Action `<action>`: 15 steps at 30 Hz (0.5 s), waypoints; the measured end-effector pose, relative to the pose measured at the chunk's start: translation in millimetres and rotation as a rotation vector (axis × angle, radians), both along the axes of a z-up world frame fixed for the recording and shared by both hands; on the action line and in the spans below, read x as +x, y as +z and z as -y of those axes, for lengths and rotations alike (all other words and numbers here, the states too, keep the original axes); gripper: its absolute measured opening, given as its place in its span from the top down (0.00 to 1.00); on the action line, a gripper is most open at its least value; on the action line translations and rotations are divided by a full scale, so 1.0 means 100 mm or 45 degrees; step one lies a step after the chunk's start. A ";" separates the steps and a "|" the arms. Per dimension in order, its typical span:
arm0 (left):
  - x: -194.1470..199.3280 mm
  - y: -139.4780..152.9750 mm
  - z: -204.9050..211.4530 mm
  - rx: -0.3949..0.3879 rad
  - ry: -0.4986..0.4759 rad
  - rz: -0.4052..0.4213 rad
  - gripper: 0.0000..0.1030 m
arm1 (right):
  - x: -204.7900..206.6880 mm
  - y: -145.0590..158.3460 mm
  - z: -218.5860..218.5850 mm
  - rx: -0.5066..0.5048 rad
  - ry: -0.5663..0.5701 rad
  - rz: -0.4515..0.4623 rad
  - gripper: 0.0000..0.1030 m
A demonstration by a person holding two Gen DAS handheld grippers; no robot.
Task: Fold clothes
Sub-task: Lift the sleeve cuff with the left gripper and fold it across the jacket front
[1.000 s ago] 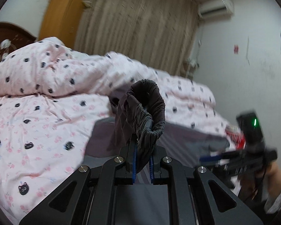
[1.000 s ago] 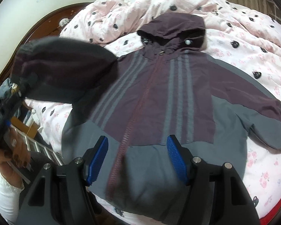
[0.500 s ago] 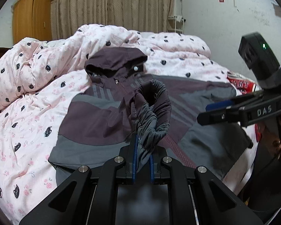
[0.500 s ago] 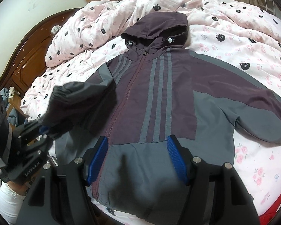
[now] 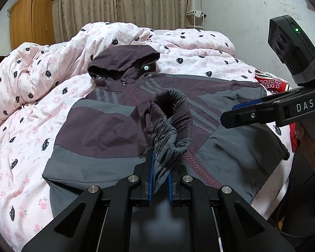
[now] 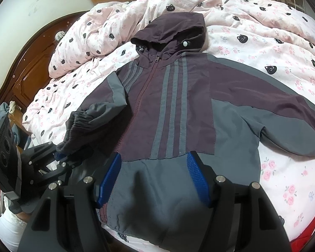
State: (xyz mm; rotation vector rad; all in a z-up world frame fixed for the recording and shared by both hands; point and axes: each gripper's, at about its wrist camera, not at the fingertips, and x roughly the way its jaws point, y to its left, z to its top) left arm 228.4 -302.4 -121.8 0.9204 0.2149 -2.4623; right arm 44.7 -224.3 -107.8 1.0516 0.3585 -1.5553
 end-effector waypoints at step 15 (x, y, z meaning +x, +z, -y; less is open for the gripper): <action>-0.17 -0.18 -0.23 -0.107 -0.050 0.122 0.70 | -0.07 0.00 -0.05 0.007 -0.038 -0.001 0.35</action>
